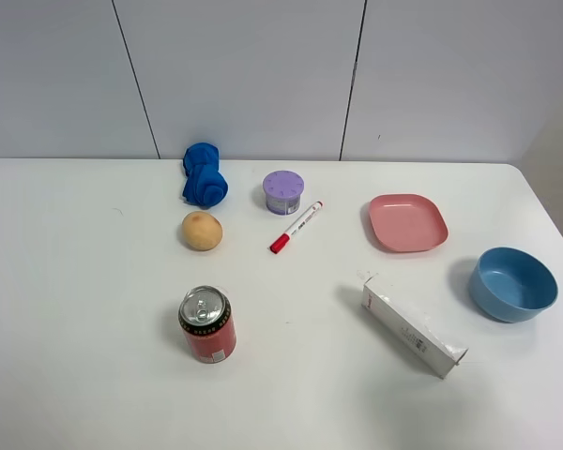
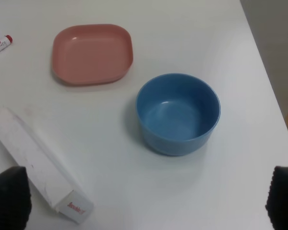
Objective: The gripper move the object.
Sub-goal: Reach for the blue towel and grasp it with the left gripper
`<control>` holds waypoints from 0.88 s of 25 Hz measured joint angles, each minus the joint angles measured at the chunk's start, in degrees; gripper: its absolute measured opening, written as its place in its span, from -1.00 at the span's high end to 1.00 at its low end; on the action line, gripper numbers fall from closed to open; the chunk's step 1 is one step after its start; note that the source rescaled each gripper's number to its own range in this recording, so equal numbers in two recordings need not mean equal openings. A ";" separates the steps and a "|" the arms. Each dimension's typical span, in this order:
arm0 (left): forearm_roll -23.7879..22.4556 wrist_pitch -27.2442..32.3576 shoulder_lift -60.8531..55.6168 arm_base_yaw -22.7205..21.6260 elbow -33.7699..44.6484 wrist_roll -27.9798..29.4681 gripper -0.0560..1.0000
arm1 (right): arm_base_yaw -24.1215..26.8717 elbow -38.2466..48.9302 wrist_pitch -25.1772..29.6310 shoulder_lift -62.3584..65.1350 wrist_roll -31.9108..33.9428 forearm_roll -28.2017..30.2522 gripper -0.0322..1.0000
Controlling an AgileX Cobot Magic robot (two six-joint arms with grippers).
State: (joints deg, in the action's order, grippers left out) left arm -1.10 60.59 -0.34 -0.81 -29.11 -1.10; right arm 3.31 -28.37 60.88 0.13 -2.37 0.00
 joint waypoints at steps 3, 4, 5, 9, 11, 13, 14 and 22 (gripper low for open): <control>0.00 0.00 0.00 0.00 0.00 0.00 -1.00 | 0.00 0.00 0.00 0.00 0.00 0.00 -1.00; 0.00 0.00 0.00 0.00 0.00 0.00 -1.00 | 0.00 0.00 0.00 0.00 0.00 0.00 -1.00; 0.00 0.00 0.00 0.00 0.00 0.00 -1.00 | 0.00 0.00 0.00 0.00 0.00 0.00 -1.00; 0.00 0.00 0.00 0.00 0.00 0.00 -1.00 | 0.00 0.00 0.00 0.00 0.00 0.00 -1.00; 0.00 0.00 0.00 0.00 0.00 0.00 -1.00 | 0.00 0.00 0.00 0.00 0.00 0.00 -1.00; 0.00 0.00 0.00 0.00 0.00 0.00 -1.00 | 0.00 0.00 0.00 0.00 0.00 0.00 -1.00; 0.00 0.00 0.00 0.00 0.00 0.00 -1.00 | 0.00 0.00 0.00 0.00 0.00 0.00 -1.00; 1.10 -0.56 7.46 1.76 -0.83 0.20 -1.00 | 0.00 0.00 0.00 0.00 0.00 0.00 -1.00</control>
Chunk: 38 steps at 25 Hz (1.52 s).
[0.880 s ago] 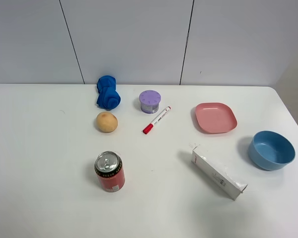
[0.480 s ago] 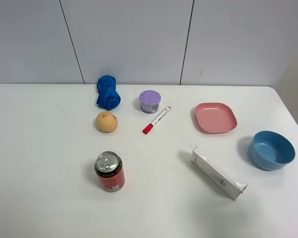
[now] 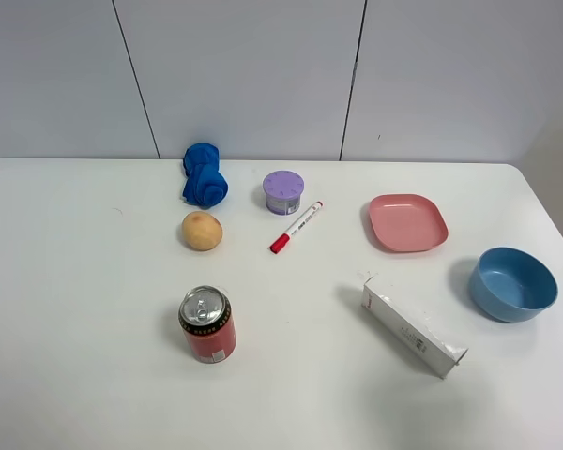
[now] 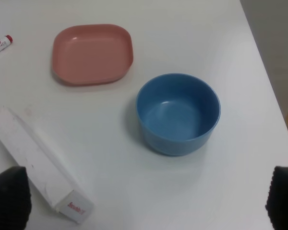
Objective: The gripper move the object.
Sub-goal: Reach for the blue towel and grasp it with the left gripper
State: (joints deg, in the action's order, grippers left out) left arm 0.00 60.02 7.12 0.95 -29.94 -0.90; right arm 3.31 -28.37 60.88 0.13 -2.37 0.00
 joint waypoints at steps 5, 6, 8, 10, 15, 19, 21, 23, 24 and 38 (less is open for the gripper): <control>6.01 -9.73 19.53 0.06 -4.72 -0.44 -1.00 | 0.00 0.00 0.00 0.00 0.00 0.00 -1.00; 7.46 -12.52 22.86 0.06 -6.17 -1.10 -1.00 | 0.00 0.00 0.00 0.00 0.00 0.00 -1.00; 11.31 -17.30 30.55 0.13 -8.99 -3.76 -1.00 | 0.00 0.00 0.00 0.00 0.00 0.00 -1.00; 15.23 -21.59 37.15 0.13 -12.02 -6.84 -1.00 | 0.00 0.00 0.00 0.00 0.00 0.00 -1.00; 24.47 -26.61 53.69 0.13 -19.81 -14.58 -1.00 | 0.00 0.00 0.00 0.00 0.00 0.00 -1.00; 29.12 -28.68 64.85 1.89 -26.94 -19.73 -1.00 | 0.00 0.00 0.00 0.00 0.00 0.00 -1.00; 29.87 -29.58 69.69 4.16 -30.47 -20.48 -1.00 | 0.00 0.00 0.00 0.00 0.00 0.00 -1.00; 30.14 -30.26 74.93 6.41 -33.78 -20.80 -1.00 | 0.00 0.00 0.00 0.00 0.00 0.00 -1.00; 30.14 -30.66 77.15 7.51 -35.65 -20.86 -1.00 | 0.00 0.00 0.00 0.00 0.00 0.00 -1.00; 26.02 -35.37 104.31 10.20 -51.32 -21.30 -1.00 | 0.00 0.00 0.00 0.00 0.00 0.00 -1.00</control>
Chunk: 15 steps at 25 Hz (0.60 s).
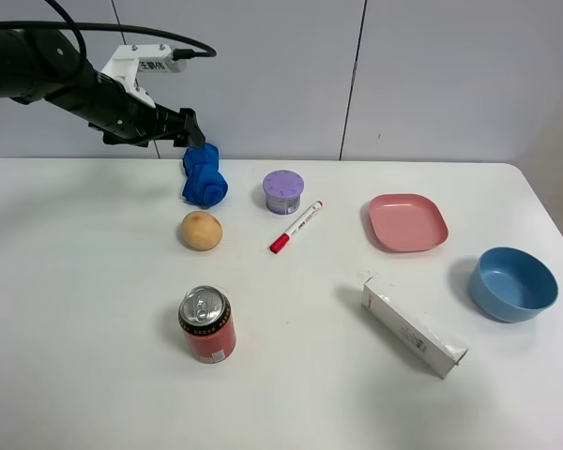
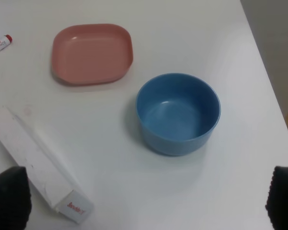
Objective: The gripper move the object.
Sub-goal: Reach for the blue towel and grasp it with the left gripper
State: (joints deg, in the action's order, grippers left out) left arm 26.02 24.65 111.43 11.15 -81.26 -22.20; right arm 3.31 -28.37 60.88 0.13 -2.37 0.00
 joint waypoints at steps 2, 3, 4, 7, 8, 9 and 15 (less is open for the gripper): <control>-0.58 -1.32 2.15 0.00 -0.81 0.00 -1.00 | 0.00 0.00 0.00 0.00 0.00 0.00 -1.00; -0.73 -1.87 3.29 0.00 -1.32 0.00 -1.00 | 0.00 0.00 0.00 0.00 0.00 0.00 -1.00; -0.87 -2.15 4.24 0.00 -1.92 0.00 -1.00 | 0.00 0.00 0.00 0.00 0.00 0.00 -1.00; -1.03 -2.59 7.72 0.00 -4.08 0.00 -1.00 | 0.00 0.00 0.00 0.00 0.00 0.00 -1.00; -1.08 -2.69 8.71 0.00 -4.99 0.00 -1.00 | 0.00 0.00 0.00 0.00 0.00 0.00 -1.00; -1.12 -2.71 9.86 0.00 -5.79 0.00 -1.00 | 0.00 0.00 0.00 0.00 0.00 0.00 -1.00; -1.68 -2.99 15.09 0.00 -10.63 0.00 -1.00 | 0.00 0.00 0.00 0.00 0.00 0.00 -1.00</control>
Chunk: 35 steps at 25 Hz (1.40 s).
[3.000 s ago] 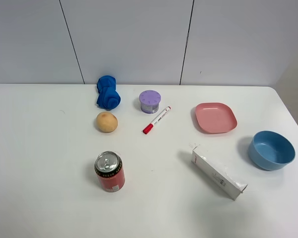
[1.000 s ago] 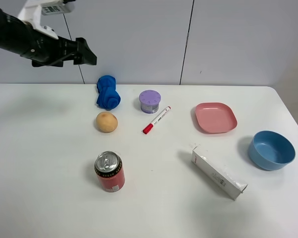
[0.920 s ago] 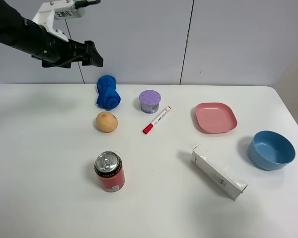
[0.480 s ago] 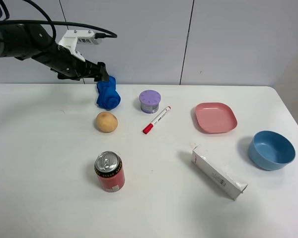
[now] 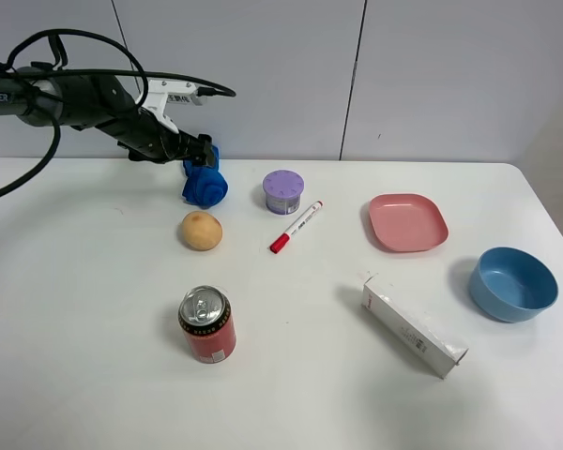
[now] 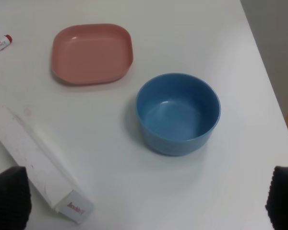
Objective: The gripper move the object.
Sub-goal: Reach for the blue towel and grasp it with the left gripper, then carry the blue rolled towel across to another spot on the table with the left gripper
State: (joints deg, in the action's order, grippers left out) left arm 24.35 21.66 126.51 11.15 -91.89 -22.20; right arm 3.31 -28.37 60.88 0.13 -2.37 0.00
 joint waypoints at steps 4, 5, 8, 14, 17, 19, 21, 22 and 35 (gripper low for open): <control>0.00 -0.37 2.43 0.00 -0.65 0.00 -1.00 | 0.00 0.00 0.00 0.00 0.00 0.00 -1.00; 0.00 -0.51 3.06 0.00 -0.66 0.00 -1.00 | 0.00 0.00 0.00 0.00 0.00 0.00 -1.00; 0.00 -0.98 4.99 0.00 -0.72 0.00 -1.00 | 0.00 0.00 0.00 0.00 0.00 0.00 -1.00; 0.92 -2.30 6.88 0.52 -0.77 0.00 -0.90 | 0.00 0.00 0.00 0.00 0.00 0.00 -1.00; 3.75 -2.26 6.88 1.04 -0.77 0.00 -0.23 | 0.00 0.00 0.00 0.00 0.00 0.00 -1.00; 6.55 -1.54 6.88 1.37 -0.77 0.00 0.54 | 0.00 0.00 0.00 0.00 0.00 0.00 -1.00; 8.02 -0.70 6.88 1.44 -0.95 -0.30 0.89 | 0.00 0.00 0.00 0.00 0.00 0.00 -1.00; 8.02 -0.70 6.88 1.44 -0.95 -0.30 0.89 | 0.00 0.00 0.00 0.00 0.00 0.00 -1.00; 8.33 4.79 -4.95 1.98 -0.78 -1.34 0.87 | 0.00 0.00 0.00 0.00 0.00 0.00 -1.00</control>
State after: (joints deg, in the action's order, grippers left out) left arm 32.68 26.45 121.57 13.13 -92.68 -23.55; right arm 3.31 -28.37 60.88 0.13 -2.37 0.00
